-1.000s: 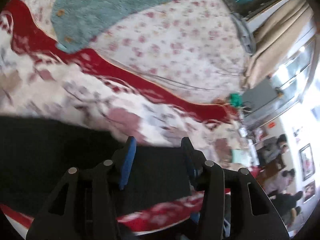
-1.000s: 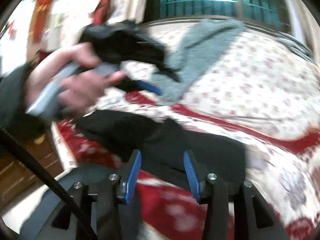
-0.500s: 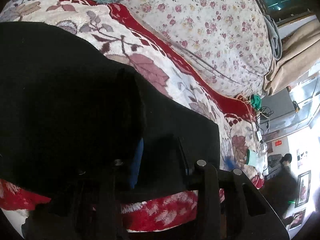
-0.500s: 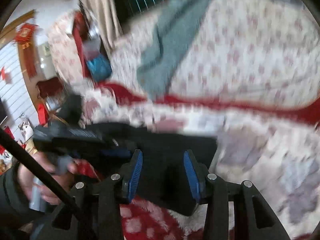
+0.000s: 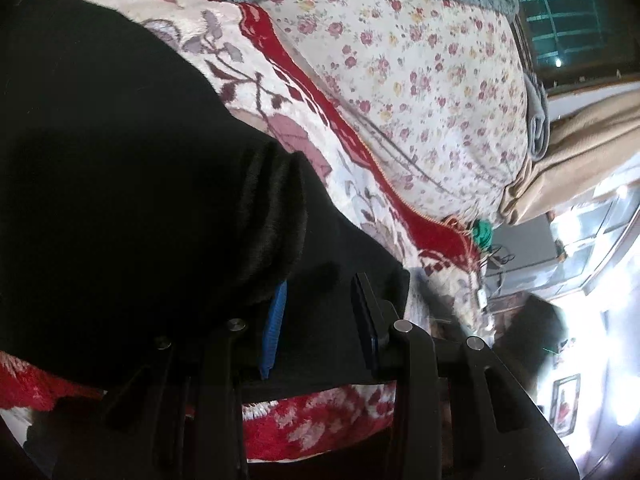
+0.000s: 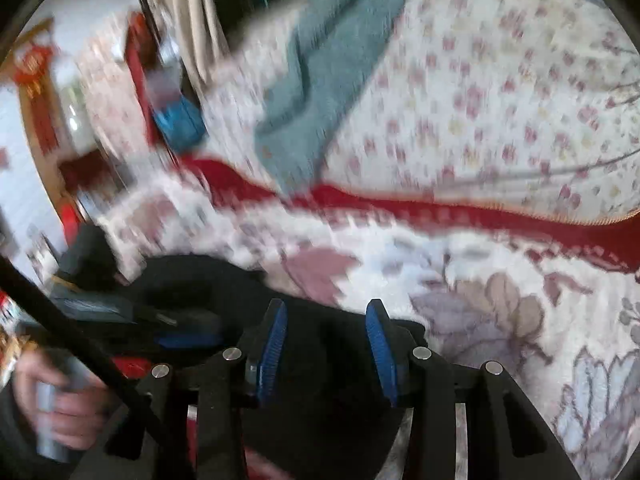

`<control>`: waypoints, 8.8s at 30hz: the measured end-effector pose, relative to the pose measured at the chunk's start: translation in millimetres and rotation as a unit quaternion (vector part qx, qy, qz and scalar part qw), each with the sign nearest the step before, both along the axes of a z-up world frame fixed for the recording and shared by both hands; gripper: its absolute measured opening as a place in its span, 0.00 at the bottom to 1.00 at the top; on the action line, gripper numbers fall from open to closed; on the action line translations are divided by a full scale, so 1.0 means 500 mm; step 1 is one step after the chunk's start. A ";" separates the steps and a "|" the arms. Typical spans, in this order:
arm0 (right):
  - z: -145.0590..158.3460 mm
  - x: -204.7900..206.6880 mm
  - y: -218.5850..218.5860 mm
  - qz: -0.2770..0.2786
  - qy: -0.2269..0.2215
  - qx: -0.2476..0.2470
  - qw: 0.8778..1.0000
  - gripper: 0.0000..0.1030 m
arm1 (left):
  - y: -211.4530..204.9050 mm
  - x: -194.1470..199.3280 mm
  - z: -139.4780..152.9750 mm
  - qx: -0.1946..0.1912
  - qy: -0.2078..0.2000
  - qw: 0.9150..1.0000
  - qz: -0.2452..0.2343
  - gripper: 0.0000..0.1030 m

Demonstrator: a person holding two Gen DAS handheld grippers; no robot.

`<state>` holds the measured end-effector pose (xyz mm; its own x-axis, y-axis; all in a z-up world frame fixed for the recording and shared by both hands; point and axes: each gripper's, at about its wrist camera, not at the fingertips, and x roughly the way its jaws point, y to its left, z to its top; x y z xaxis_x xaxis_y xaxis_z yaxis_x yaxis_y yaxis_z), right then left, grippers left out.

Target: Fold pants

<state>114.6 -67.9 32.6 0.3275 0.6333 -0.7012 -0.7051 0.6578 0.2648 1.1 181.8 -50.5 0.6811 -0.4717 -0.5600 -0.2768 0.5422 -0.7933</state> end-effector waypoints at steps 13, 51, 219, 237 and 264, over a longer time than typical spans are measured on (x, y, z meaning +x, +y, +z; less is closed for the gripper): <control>0.046 -0.019 0.071 0.000 -0.007 0.005 1.000 0.41 | 0.033 -0.079 -0.012 -0.049 -0.016 0.996 0.067 0.32; -0.016 -0.211 0.147 0.046 0.008 0.010 0.999 0.44 | 0.370 -0.303 -0.065 -0.005 -0.011 0.939 0.344 0.23; -0.114 0.127 -0.350 -0.129 0.243 0.139 0.951 0.42 | -0.127 0.186 0.008 0.120 0.014 0.990 -0.072 0.55; 0.121 -0.077 -0.302 -0.098 0.032 -0.059 0.993 0.61 | -0.255 -0.011 0.110 0.432 -0.060 0.895 -0.092 0.97; 0.098 -0.088 -0.335 -0.084 0.024 -0.012 0.996 0.60 | -0.348 -0.005 0.160 0.436 -0.083 0.892 -0.083 0.97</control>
<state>70.7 -235.5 81.8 0.3933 0.5557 -0.7325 -0.5722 0.7715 0.2781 -1.4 8.0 29.4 0.7495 -0.0073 -0.6620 -0.0534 0.9960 -0.0713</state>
